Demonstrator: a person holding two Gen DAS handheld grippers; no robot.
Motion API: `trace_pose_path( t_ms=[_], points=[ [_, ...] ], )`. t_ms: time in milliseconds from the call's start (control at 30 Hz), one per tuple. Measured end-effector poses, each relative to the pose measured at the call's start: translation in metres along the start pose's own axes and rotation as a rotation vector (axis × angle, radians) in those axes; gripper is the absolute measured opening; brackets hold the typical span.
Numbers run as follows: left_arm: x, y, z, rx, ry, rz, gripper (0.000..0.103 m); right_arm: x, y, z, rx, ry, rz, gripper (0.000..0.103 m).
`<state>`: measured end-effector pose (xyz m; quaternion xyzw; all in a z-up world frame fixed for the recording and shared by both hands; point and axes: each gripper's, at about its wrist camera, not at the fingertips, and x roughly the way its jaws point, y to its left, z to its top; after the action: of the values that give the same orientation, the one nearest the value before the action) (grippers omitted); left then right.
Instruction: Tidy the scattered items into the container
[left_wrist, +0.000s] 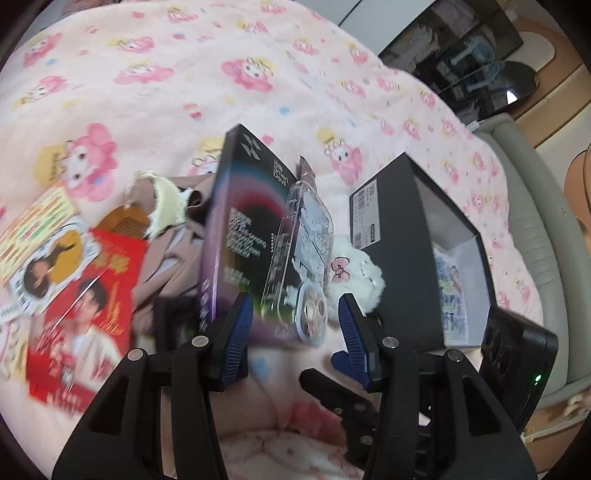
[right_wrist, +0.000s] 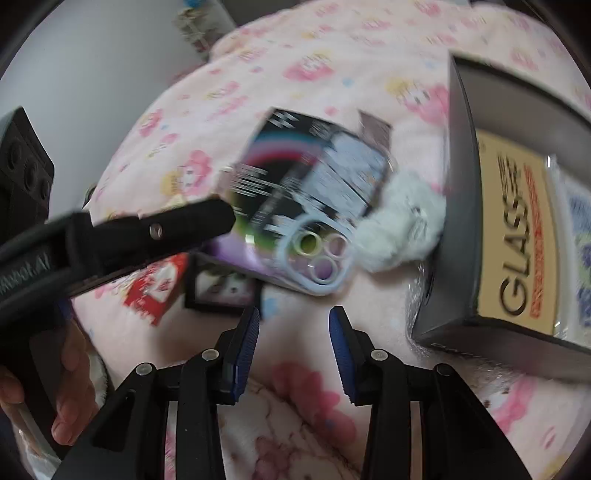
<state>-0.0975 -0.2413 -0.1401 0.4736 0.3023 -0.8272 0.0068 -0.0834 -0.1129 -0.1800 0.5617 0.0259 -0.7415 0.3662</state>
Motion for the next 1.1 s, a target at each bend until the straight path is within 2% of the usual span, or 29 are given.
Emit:
trace_pose_path(
  t_ms=[33,100,167,367,433,467,533,567,633,733,800,900,1033,1100],
  points=[
    [0.007,-0.001,0.003,0.000,0.010,0.021,0.048,0.004,-0.004,0.001,0.026,0.000,-0.002,0.036],
    [0.017,-0.004,0.007,0.006,0.038,0.047,0.037,0.009,-0.010,0.004,0.081,-0.020,0.002,0.036],
    [0.025,-0.006,0.010,-0.002,0.064,0.069,0.034,0.008,-0.016,0.005,0.122,-0.047,0.006,0.036],
    [0.027,-0.008,0.001,-0.011,0.097,0.120,0.021,0.014,-0.030,0.004,0.201,-0.044,0.081,0.036],
    [0.023,-0.007,-0.005,-0.025,0.108,0.119,0.019,0.012,-0.036,0.004,0.206,-0.039,0.103,0.034],
    [0.024,-0.007,-0.011,-0.045,0.135,0.088,0.017,0.012,-0.037,0.006,0.201,-0.032,0.116,0.031],
    [0.020,-0.008,-0.020,-0.062,0.140,0.072,0.017,0.009,-0.038,0.007,0.186,-0.021,0.185,0.020],
    [0.018,-0.009,-0.023,-0.058,0.140,0.076,0.017,0.007,-0.035,0.006,0.168,-0.009,0.185,0.017],
    [0.013,-0.006,-0.025,-0.070,0.128,0.069,0.017,-0.002,-0.025,0.002,0.094,-0.025,0.137,0.017],
    [0.005,-0.002,-0.021,-0.090,0.099,0.066,0.017,-0.007,-0.034,-0.003,0.128,-0.041,0.102,0.017],
    [0.008,-0.002,-0.016,-0.092,0.110,0.062,0.029,-0.005,-0.044,-0.004,0.170,-0.032,0.110,0.017],
    [0.022,-0.001,-0.010,-0.125,0.155,0.010,0.035,-0.002,-0.051,-0.002,0.182,-0.025,0.111,0.017],
    [0.035,-0.006,-0.008,-0.137,0.170,0.019,0.034,-0.003,-0.055,0.001,0.201,-0.020,0.151,0.017],
    [0.039,-0.010,-0.012,-0.138,0.184,0.015,0.032,-0.006,-0.057,-0.001,0.192,-0.025,0.138,0.017]
  ],
)
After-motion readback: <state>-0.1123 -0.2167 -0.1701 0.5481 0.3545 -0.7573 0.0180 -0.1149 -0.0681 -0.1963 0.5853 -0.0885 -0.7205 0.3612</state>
